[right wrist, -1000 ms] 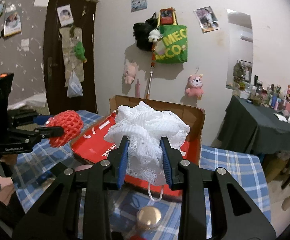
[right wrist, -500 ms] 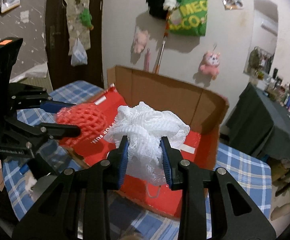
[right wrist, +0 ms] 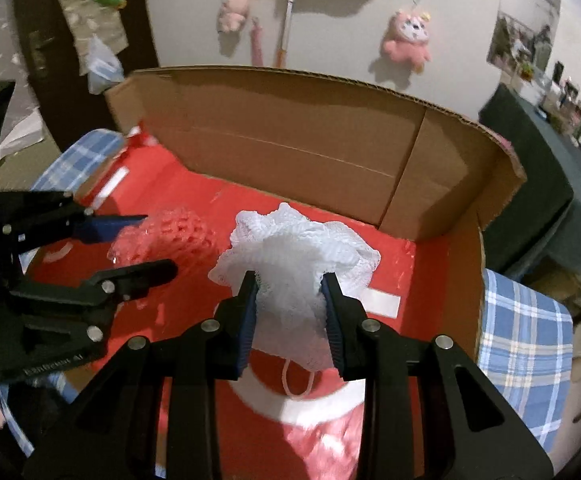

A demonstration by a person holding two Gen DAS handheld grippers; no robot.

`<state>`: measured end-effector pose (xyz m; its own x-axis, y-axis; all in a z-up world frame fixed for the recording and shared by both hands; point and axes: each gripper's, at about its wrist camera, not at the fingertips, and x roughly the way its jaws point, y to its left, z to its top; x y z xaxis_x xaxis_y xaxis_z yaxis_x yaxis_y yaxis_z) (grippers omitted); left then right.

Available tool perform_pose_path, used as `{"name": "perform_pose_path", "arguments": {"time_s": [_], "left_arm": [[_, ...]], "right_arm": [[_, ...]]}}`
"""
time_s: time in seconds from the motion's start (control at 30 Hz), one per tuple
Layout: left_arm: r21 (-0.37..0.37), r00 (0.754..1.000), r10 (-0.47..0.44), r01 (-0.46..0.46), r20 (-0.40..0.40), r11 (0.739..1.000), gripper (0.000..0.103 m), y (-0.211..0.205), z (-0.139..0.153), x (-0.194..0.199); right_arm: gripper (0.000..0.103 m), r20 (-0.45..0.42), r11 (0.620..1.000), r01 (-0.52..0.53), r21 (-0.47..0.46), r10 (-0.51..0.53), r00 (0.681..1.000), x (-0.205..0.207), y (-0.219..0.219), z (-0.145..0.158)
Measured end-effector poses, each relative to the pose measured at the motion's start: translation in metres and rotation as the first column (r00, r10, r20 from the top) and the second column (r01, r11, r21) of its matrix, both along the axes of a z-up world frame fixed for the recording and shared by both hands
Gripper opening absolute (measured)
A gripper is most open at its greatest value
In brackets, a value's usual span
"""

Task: Organize soft objects
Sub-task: 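Carry the red sponge and white puff up into the red-lined cardboard box, then open both tools to drop the sponge and puff into the box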

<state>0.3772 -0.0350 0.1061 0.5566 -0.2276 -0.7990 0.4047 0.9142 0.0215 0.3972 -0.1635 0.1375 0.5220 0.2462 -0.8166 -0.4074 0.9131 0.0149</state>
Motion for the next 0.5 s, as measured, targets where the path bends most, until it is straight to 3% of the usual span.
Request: {"name": "perform_pose_path", "arguments": {"time_s": [0.2, 0.5], "left_arm": [[0.026, 0.999, 0.027, -0.026, -0.03, 0.999, 0.039, -0.005, -0.014, 0.024], [0.033, 0.999, 0.036, -0.036, -0.028, 0.999, 0.042, -0.011, -0.021, 0.034]], "right_arm": [[0.031, -0.064, 0.999, 0.05, -0.02, -0.051, 0.997, 0.034, 0.0, -0.017], [0.047, -0.076, 0.998, 0.065, -0.018, -0.067, 0.995, 0.044, 0.004, -0.032]]}}
